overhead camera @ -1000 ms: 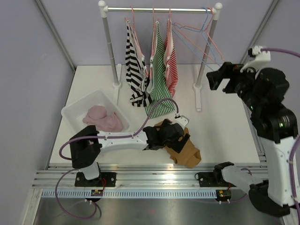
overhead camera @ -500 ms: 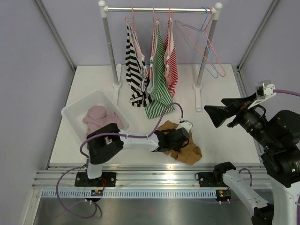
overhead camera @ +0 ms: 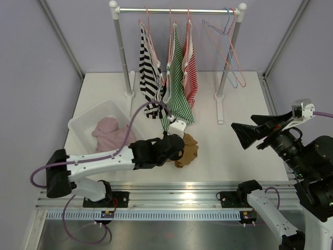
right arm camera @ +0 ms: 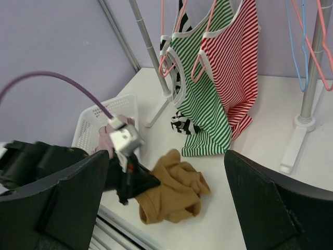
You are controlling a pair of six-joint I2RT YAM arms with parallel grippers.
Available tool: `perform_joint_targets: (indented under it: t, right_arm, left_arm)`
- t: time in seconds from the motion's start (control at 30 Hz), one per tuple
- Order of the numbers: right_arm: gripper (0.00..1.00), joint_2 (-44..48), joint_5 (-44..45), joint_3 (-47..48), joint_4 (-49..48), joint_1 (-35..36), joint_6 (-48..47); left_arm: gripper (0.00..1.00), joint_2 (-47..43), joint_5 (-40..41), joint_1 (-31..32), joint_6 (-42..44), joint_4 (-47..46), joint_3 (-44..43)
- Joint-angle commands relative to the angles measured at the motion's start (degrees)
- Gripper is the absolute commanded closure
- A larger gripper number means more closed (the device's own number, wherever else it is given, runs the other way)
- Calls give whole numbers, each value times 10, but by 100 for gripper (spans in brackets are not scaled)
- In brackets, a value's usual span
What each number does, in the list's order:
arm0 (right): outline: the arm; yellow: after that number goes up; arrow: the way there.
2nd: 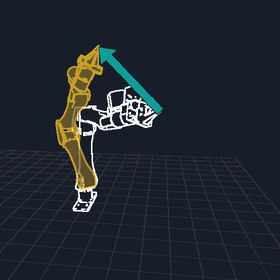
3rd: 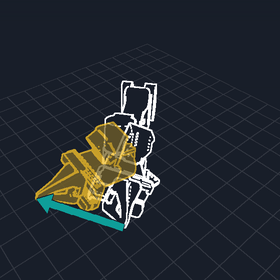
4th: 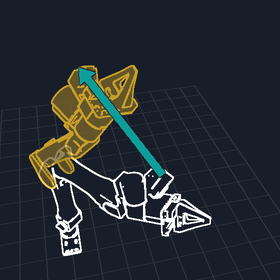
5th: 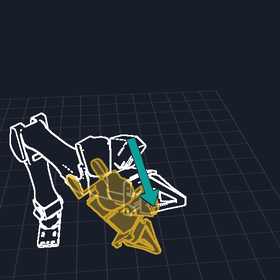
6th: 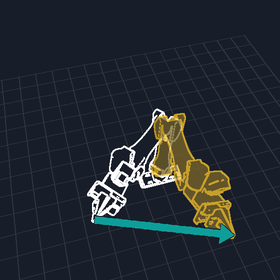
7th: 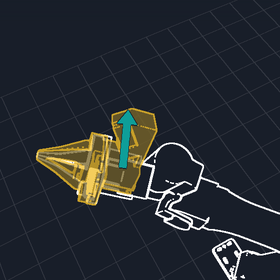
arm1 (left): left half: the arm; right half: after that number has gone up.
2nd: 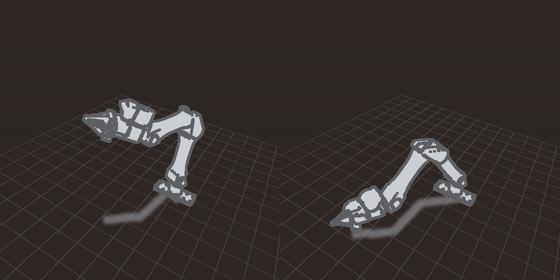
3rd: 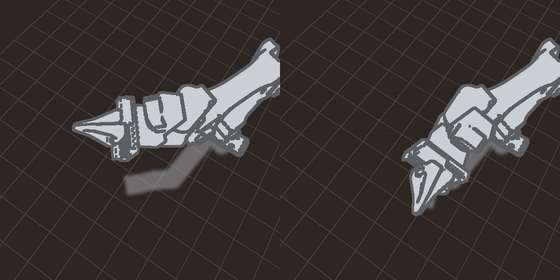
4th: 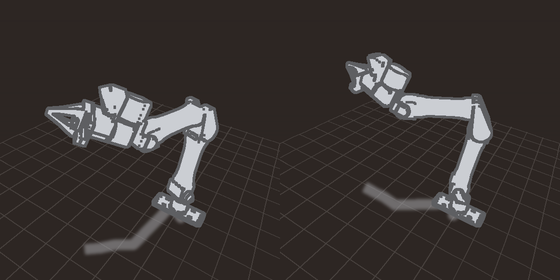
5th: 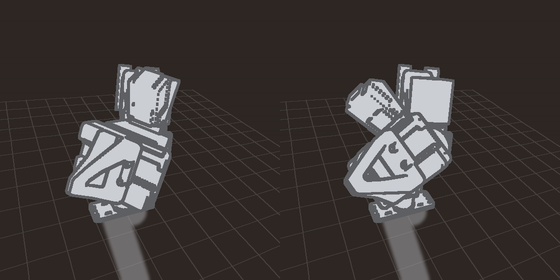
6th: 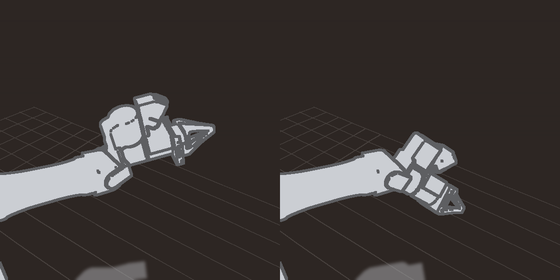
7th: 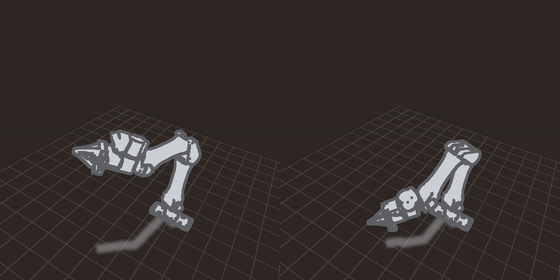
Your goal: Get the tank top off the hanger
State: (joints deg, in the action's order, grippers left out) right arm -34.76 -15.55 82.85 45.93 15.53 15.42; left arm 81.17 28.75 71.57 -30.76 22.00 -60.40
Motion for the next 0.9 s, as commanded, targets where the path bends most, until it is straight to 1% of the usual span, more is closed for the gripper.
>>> perform_joint_targets:
  t: [0.0, 0.03, 0.07, 0.2, 0.3, 0.33, 0.4, 0.43, 0.5, 0.53, 0.57, 0.6, 0.63, 0.67, 0.7, 0.73, 0.8, 0.83, 0.87]
  right_arm:
    - [0, 2, 15, -3, -7, -1, -2]
    - [1, 2, 17, -3, -7, -1, -4]
    - [1, 2, 17, -2, -7, -1, -4]
    - [0, 4, 20, -3, -10, -1, -5]
    - [0, 8, 24, -8, -16, -1, -1]
    - [0, 8, 24, -10, -18, -1, 0]
    - [0, 11, 22, -15, -28, -1, 5]
    - [1, 11, 20, -19, -31, -1, 6]
    - [1, 8, 18, -22, -40, -1, 10]
    - [0, 7, 13, -23, -42, -1, 10]
    - [1, 3, 9, -26, -50, -1, 14]
    - [0, 2, 6, -27, -54, -1, 15]
    - [0, -4, 0, -29, -58, -1, 15]
    - [0, -7, -2, -30, -65, -1, 16]
    - [0, -12, -4, -30, -67, -1, 16]
    - [0, -20, -4, -29, -70, -1, 17]
    - [0, -28, -6, -27, -77, -1, 26]
    - [0, -35, -11, -30, -80, -1, 29]
    - [1, -38, -16, -33, -95, -1, 38]
  left_arm:
    - [100, -86, 134, -4, -16, 79, -34]
    - [100, -99, 156, -9, -17, 112, -49]
    - [100, -112, 168, -11, -17, 112, -56]
    - [100, -182, 216, -32, -17, 202, -100]
    - [100, -210, 227, -80, -20, 250, -128]
    - [100, -229, 214, -119, -17, 255, -129]
    - [100, -246, 190, -165, -8, 255, -127]
    - [100, -260, 163, -214, -4, 255, -125]
    - [100, -272, 127, -269, 3, 242, -112]
    - [100, -275, 108, -322, 14, 236, -109]
    - [100, -271, 72, -349, 18, 229, -105]
    - [100, -267, 55, -375, 24, 228, -104]
    - [100, -262, 22, -423, 25, 227, -98]
    - [100, -254, 9, -446, 24, 224, -95]
    - [100, -248, -4, -468, 19, 222, -89]
    - [100, -243, -36, -512, 14, 219, -79]
    - [100, -223, -77, -558, 0, 216, -68]
    - [100, -216, -105, -594, -4, 215, -61]
    - [93, -205, -117, -610, -7, 214, -51]
